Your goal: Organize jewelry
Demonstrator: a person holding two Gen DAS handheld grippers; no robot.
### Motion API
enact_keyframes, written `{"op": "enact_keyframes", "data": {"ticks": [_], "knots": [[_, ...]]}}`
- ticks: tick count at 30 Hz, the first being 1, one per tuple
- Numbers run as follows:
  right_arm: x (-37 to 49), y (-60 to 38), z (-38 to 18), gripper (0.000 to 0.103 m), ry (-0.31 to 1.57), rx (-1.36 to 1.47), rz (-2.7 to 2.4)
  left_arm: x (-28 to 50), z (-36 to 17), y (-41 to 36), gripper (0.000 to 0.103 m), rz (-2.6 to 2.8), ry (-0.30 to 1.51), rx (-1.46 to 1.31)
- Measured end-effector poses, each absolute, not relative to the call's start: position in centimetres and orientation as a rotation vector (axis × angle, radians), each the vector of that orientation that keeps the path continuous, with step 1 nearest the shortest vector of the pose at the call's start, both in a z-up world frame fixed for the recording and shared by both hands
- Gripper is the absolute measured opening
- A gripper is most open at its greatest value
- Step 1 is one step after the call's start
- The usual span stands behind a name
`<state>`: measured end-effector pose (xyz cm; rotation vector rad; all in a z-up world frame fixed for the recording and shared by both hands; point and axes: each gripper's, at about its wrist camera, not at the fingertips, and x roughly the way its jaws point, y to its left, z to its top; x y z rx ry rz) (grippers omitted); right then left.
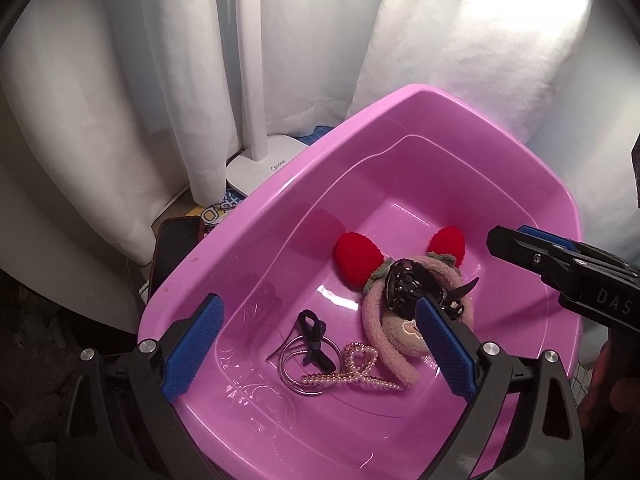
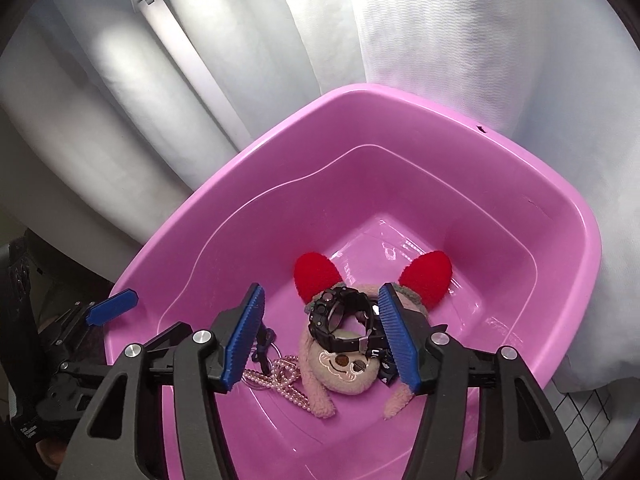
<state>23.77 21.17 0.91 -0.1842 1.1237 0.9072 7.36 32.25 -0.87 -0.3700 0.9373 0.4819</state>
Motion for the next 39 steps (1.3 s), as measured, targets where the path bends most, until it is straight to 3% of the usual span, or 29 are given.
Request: {"op": "enact_keyframes", "data": {"ticks": [39], "knots": [[21.7,20.2,1.3,0.060,1.091,-0.197,0.896,6.5,-0.8,32.5,0.095,0.549,0.942,-0.348]]}}
